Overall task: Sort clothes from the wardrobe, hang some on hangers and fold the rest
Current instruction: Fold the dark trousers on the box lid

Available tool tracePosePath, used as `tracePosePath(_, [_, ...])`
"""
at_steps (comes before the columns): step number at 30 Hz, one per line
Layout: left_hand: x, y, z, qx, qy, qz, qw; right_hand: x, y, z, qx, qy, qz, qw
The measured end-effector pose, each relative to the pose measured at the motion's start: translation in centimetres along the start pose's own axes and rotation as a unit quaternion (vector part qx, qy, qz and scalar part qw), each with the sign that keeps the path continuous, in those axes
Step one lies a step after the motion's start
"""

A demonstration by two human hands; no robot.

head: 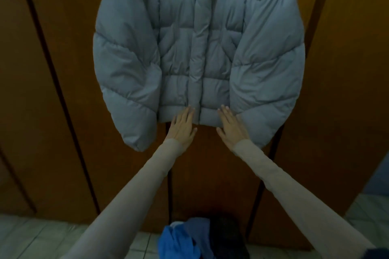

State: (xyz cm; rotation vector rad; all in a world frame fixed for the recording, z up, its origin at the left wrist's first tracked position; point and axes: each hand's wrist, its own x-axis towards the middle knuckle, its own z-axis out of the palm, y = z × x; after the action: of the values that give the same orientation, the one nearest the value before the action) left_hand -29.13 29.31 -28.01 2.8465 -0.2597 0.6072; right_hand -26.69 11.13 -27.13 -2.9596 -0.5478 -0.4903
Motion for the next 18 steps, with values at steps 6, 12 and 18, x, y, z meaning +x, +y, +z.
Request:
tracePosePath(6, [-6.1, 1.4, 4.6, -0.069, -0.064, -0.057, 0.994, -5.5, 0.3, 4.1, 0.087, -0.102, -0.023, 0.991])
tracePosePath(12, [-9.9, 1.5, 9.4, -0.11, -0.127, -0.099, 0.981, -8.7, 0.6, 8.6, 0.15, -0.217, 0.02, 0.964])
tracePosePath(18, [-13.6, -0.1, 17.8, -0.215, -0.169, -0.184, 0.944, -11.0, 0.9, 17.2, 0.176, -0.285, 0.064, 0.94])
